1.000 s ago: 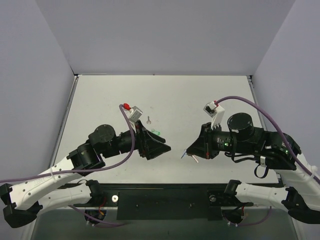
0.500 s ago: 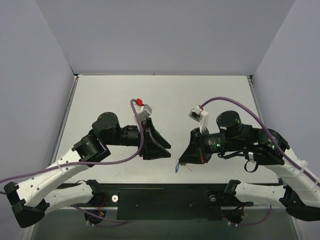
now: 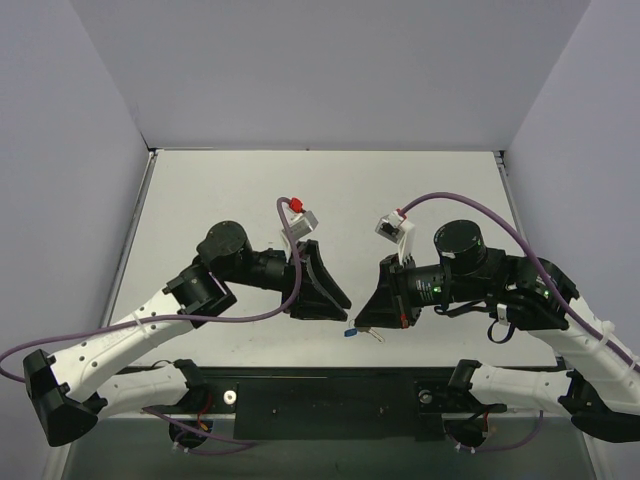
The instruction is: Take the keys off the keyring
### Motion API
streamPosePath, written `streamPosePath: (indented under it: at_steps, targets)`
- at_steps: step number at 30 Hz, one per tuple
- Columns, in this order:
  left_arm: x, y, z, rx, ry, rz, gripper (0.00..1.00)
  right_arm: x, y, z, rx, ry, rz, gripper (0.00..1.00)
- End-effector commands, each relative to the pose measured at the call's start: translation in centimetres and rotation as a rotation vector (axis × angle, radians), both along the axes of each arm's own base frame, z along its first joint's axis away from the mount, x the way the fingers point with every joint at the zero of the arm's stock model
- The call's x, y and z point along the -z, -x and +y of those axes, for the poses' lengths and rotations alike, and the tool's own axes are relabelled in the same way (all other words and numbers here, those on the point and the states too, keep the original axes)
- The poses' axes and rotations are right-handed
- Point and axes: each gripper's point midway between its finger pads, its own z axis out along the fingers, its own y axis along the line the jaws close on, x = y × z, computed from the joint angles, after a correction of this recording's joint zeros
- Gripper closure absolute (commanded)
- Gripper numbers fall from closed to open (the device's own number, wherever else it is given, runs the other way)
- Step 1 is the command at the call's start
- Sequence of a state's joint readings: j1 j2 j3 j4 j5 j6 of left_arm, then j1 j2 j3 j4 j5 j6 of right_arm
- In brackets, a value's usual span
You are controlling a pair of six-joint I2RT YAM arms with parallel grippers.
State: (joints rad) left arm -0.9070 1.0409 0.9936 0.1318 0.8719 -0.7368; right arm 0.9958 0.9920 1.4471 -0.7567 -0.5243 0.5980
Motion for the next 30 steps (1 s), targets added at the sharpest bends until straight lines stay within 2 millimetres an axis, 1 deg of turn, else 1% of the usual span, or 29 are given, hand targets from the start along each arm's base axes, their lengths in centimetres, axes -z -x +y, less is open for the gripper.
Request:
streamPosePath:
  at_steps: [1,5,10,12,14,15,18,20,21,22,25,28,30]
  targets:
    - [-1.4,0.8,0.5,0.054,0.058,-0.039,0.51,-1.5,-0.2,0.6,-0.014,-0.058,-0.039,1.00]
    - [-1.1,1.0,0.4,0.070,0.045,-0.032,0.53,-1.8,-0.2,0.7,-0.011,-0.071,-0.040,1.00]
    - [-1.1,0.9,0.2,0.076,0.035,-0.028,0.54,-2.1,-0.2,0.9,-0.013,-0.084,-0.042,1.00]
    - [-0.9,0.9,0.0,0.081,0.026,-0.023,0.56,-2.1,-0.2,1.0,-0.012,-0.084,-0.041,1.00]
    - [-0.9,1.0,-0.1,0.090,0.024,-0.023,0.60,-2.2,-0.2,1.0,-0.013,-0.087,-0.044,1.00]
    - [-1.0,1.0,-0.2,0.090,0.024,-0.023,0.64,-2.1,-0.1,1.0,-0.015,-0.087,-0.041,1.00]
    - [-0.9,1.0,-0.4,0.093,0.019,-0.019,0.69,-2.2,-0.1,1.0,-0.014,-0.089,-0.042,1.00]
    - [-0.8,0.9,-0.6,0.091,0.018,-0.018,0.74,-2.2,-0.1,1.1,-0.014,-0.088,-0.041,1.00]
    - [-0.8,1.0,-0.6,0.093,0.017,-0.017,0.79,-2.2,-0.1,1.0,-0.015,-0.087,-0.042,1.00]
    - [-0.8,1.0,-0.7,0.093,0.016,-0.015,0.81,-2.1,-0.1,1.1,-0.017,-0.087,-0.040,1.00]
    - [-0.9,1.0,-0.9,0.088,0.017,-0.014,1.00,-2.1,-0.1,1.1,-0.014,-0.085,-0.041,1.00]
    - [-1.3,1.0,-0.9,0.071,0.037,-0.016,1.00,-2.1,-0.2,0.9,-0.004,-0.087,-0.051,1.00]
    - [-1.5,0.6,-0.9,0.034,0.041,-0.005,1.00,-1.9,-0.5,0.7,0.018,-0.079,-0.058,1.00]
